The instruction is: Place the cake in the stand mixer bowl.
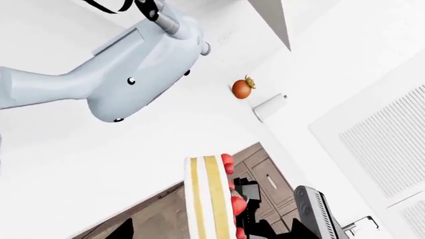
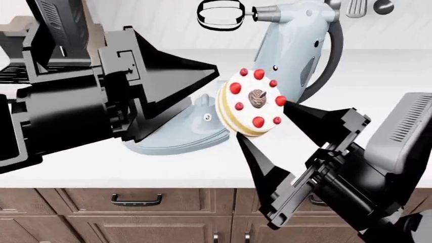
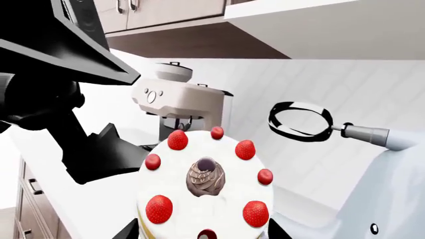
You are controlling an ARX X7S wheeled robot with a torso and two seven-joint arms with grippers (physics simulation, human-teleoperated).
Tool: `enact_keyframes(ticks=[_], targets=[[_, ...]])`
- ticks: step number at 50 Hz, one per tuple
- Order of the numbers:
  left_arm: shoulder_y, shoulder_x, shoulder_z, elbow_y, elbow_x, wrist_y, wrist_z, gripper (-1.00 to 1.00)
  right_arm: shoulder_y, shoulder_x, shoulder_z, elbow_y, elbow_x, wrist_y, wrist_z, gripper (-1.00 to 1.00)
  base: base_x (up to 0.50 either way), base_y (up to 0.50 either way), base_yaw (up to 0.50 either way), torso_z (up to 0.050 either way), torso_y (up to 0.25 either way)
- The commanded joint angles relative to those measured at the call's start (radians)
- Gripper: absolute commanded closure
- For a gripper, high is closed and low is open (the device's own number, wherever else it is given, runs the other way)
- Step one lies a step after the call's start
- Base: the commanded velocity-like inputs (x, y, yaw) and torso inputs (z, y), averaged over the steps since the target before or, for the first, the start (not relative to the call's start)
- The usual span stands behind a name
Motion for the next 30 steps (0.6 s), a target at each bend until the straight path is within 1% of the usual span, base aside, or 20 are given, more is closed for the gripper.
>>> enact_keyframes(ticks=[1, 10, 21, 25, 30], targets=[[-0.017, 0.036, 0.033, -0.041, 0.02, -0.029, 0.025, -1.0, 0.009, -0.006, -0.009, -0.002, -0.028, -0.002, -0.017, 1.0, 0.0, 0.0, 0.0, 0.0, 0.0], [-0.03, 0.077, 0.074, -0.087, 0.043, -0.059, 0.044, -1.0, 0.011, -0.01, -0.015, 0.002, -0.03, -0.004, -0.018, 1.0, 0.0, 0.0, 0.0, 0.0, 0.0], [-0.016, 0.098, 0.095, -0.138, 0.076, -0.09, 0.083, -1.0, 0.013, -0.006, -0.005, -0.006, -0.015, -0.01, -0.012, 1.0, 0.0, 0.0, 0.0, 0.0, 0.0], [-0.004, 0.122, 0.122, -0.166, 0.1, -0.11, 0.099, -1.0, 0.017, -0.007, -0.008, -0.009, -0.015, -0.01, -0.009, 1.0, 0.0, 0.0, 0.0, 0.0, 0.0], [-0.02, 0.153, 0.155, -0.202, 0.106, -0.141, 0.115, -1.0, 0.026, -0.009, -0.013, -0.012, -0.013, -0.007, -0.006, 1.0, 0.0, 0.0, 0.0, 0.0, 0.0]])
